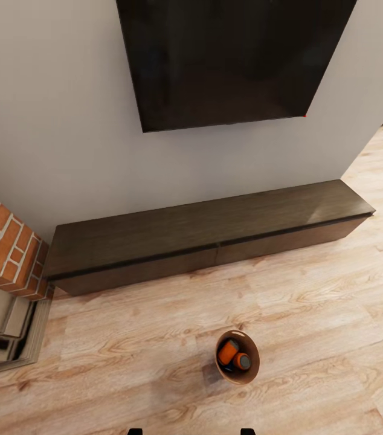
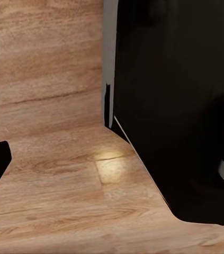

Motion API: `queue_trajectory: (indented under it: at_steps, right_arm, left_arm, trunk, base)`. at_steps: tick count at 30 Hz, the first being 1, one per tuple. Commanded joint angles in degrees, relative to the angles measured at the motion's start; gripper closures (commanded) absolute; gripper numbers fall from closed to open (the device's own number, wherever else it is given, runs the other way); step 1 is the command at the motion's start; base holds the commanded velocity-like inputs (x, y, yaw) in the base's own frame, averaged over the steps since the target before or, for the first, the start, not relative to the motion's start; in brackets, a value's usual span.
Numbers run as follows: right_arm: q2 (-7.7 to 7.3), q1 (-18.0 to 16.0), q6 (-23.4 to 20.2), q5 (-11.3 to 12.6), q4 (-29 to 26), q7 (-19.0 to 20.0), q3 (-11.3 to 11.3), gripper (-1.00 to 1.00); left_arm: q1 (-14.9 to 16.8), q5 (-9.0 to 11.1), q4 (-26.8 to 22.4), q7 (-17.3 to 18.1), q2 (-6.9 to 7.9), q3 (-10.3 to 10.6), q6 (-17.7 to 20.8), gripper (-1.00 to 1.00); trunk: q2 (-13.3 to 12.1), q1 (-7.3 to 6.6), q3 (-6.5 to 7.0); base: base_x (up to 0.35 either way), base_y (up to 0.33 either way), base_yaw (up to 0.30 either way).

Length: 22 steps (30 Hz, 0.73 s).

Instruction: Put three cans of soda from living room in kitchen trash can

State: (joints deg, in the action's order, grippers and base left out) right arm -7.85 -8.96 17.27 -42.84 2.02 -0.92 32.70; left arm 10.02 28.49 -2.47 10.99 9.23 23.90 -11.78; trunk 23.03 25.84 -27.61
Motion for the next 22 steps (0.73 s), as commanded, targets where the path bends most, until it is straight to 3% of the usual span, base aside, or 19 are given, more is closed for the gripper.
queue_trajectory:
  at_steps: [1,22]
  right_arm:
    - [0.01,0.0,-0.03,0.03,0.02,0.01,0.02,-1.0]
    - [0.38,0.0,-0.11,0.1,0.09,0.04,0.08,-1.0]
  left_arm:
    - [0.0,0.0,0.0,0.0,0.0,0.0,0.0,-1.0]
    - [0.0,0.01,0.0,0.03,-0.02,0.09,0.01,-1.0]
  trunk:
    - [0.0,0.0,0.0]
    - [0.0,0.0,0.0]
  base:
    - [0.0,0.0,0.0]
    - [0.0,0.0,0.0]
